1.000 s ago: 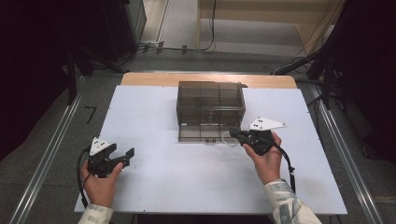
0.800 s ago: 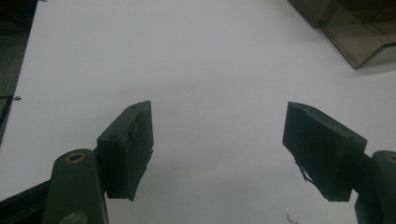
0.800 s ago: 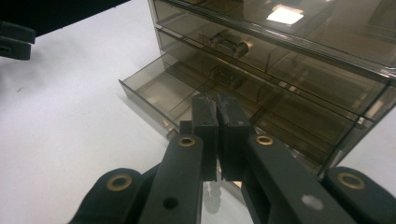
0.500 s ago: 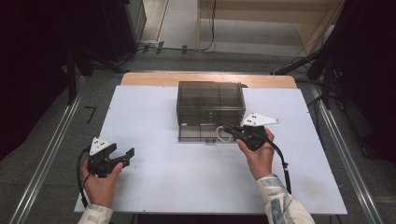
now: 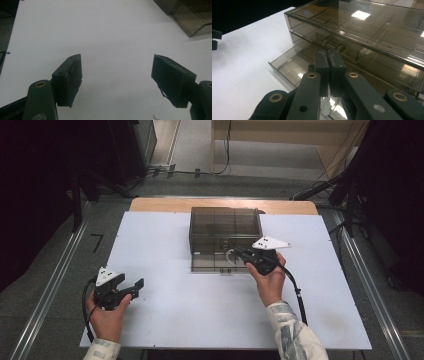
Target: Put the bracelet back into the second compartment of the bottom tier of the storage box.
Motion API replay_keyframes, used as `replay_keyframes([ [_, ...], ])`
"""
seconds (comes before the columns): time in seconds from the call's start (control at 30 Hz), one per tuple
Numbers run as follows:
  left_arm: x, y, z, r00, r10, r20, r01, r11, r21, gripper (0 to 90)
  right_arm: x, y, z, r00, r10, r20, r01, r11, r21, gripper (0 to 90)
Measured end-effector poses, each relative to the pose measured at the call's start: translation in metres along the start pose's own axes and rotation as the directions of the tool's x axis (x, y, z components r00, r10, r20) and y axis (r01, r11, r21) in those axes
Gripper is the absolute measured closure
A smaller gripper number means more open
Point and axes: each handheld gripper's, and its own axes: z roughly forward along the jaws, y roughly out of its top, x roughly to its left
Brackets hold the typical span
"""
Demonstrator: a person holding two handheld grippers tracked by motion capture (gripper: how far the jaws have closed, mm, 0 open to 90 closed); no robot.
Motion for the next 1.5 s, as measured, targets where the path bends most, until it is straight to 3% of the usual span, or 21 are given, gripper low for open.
replay_keyframes([
  [0.8, 0.0, 0.0, 0.001, 1.0, 0.001, 0.002, -0.001, 1.0, 0.004, 25.0, 0.007, -0.006, 0.033, 0.9993, 0.01, -0.037, -0.009, 0.999, 0.037, 85.2],
  [1.07, 0.0, 0.0, 0.001, 1.0, 0.002, 0.002, -0.002, 1.0, 0.003, 25.1, 0.003, -0.01, 0.04, 0.9996, 0.016, -0.025, -0.014, 0.997, 0.079, 85.2],
  [1.5, 0.0, 0.0, 0.001, 1.0, 0.002, 0.002, -0.002, 1.0, 0.004, 25.0, -0.001, -0.012, 0.042, 0.9998, 0.019, -0.002, -0.018, 0.994, 0.104, 82.2],
])
